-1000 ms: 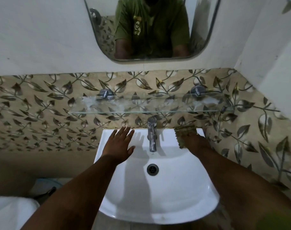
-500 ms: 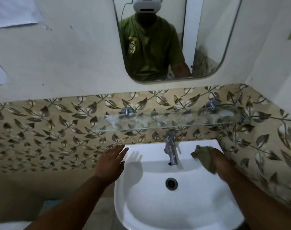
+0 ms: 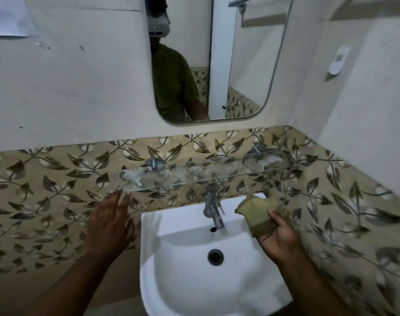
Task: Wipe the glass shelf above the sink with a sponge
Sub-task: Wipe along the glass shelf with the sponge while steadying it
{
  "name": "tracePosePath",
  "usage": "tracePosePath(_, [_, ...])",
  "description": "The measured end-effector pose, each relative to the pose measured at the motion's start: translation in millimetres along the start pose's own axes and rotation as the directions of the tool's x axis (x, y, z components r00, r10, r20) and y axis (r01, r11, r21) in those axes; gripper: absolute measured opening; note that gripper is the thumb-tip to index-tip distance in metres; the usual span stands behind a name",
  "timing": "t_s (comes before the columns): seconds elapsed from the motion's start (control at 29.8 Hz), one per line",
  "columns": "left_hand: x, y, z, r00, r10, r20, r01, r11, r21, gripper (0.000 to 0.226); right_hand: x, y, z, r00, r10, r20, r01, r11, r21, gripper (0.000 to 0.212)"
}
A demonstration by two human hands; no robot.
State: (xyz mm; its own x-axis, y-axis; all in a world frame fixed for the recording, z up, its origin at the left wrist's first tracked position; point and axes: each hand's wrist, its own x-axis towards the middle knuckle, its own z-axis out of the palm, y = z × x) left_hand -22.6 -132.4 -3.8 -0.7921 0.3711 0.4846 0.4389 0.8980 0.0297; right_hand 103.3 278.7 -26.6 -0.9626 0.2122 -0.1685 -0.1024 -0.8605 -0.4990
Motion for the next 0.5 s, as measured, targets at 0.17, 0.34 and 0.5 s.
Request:
tracePosePath(0.17, [2.0,8.3,2.6,0.996,-0.077,0.053,0.076,0.997,0.016,0.075,6.8,-65.3,54.5,0.99,-0.134,-0.036,0.13,0.987,-0.09,0.115])
tracePosePath(0.34, [8.4,21.0,-2.2,0.986,-0.137,0.097,0.137,0.991,0.011,0.075,31.5,-127.2,88.7,0.967,-0.193,-0.168,0.165,0.972,-0.166,0.064])
tracePosePath(0.5, [14.5,22.3,-9.8,0.972,-0.175,0.16,0.169,0.984,0.048,0.079,77.2,-176.8,123.9,0.87,-0.42,-0.257,0.201,0.78,-0.593,0.019])
